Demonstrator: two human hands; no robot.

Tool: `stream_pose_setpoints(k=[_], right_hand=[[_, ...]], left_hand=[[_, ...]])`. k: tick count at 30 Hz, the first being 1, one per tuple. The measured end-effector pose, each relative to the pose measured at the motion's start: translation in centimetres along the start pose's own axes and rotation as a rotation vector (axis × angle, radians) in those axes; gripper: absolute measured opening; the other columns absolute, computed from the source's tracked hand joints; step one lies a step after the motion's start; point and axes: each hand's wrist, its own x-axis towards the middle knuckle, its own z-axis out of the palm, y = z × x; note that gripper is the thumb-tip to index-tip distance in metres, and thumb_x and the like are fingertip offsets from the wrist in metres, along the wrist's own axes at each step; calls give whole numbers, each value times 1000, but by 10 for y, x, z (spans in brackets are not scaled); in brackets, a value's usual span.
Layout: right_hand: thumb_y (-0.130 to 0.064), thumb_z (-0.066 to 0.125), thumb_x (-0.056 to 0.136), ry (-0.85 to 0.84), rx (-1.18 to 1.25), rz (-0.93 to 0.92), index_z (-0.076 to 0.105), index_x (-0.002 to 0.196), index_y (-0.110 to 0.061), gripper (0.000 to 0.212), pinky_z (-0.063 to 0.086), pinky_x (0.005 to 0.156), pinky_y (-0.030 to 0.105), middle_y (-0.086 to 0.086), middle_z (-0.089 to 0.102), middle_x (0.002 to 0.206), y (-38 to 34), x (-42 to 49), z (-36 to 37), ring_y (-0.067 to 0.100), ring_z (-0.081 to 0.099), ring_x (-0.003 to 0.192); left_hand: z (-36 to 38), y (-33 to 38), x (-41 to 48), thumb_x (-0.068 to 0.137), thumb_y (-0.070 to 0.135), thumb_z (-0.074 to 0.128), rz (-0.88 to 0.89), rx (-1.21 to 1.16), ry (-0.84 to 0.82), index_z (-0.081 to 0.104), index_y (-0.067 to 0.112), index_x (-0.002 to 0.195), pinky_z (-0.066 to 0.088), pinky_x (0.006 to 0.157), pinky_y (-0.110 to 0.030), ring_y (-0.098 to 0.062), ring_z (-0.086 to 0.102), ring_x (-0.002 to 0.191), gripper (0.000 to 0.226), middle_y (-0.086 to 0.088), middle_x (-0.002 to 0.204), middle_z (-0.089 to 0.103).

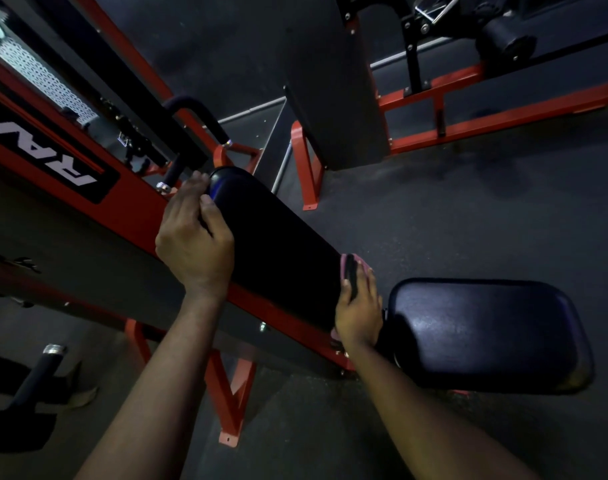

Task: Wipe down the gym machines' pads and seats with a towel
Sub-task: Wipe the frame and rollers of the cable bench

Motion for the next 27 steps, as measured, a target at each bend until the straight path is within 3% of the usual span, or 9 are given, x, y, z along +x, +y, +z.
stream_pose_setpoints(k=[4, 10, 16, 22, 25, 27], right_hand=[[-35, 47, 103, -54, 43, 206, 38, 155, -34, 52, 45, 103, 50, 3, 46, 155, 38, 18, 6, 37, 52, 130], [-44, 44, 105, -182, 41, 479, 57, 138, -27, 39, 46, 91, 41, 16, 66, 127, 65, 40, 5, 40, 62, 115], [-34, 47, 103, -242, -90, 374, 64, 123, -21, 29, 49, 89, 42, 19, 68, 117, 48, 85, 8, 41, 63, 108], [-26, 53, 100, -226, 7, -49, 60, 132, -40, 35, 48, 89, 37, 2, 68, 125, -6, 104, 2, 32, 62, 111], [-29, 55, 101, -163, 193, -15, 58, 139, -37, 39, 44, 94, 30, -2, 64, 134, 15, 90, 4, 23, 60, 120], [-35, 53, 103, -175, 213, 150, 57, 141, -32, 39, 45, 92, 34, 4, 65, 134, 43, 77, 7, 29, 60, 120]], left_hand=[[1, -3, 0, 100, 14, 46, 16, 4, -1, 72, 10, 121, 54, 97, -40, -16, 66, 118, 34, -1, 125, 71], [1, -4, -1, 99, 12, 46, 46, 21, 4, 72, 9, 121, 53, 97, -35, -18, 66, 117, 34, -2, 123, 71], [2, -8, 0, 99, 11, 45, 72, 30, 4, 71, 7, 120, 54, 93, -41, -19, 67, 115, 34, -3, 122, 72], [2, -6, 0, 99, 12, 46, 55, 26, 6, 72, 8, 120, 56, 92, -40, -18, 67, 115, 34, -3, 122, 72], [3, -6, 0, 99, 12, 46, 55, 15, 7, 72, 9, 120, 55, 94, -38, -17, 67, 115, 33, -2, 123, 72], [3, -6, 0, 99, 11, 47, 62, 22, 11, 72, 9, 120, 54, 94, -35, -17, 67, 115, 33, -2, 122, 72]])
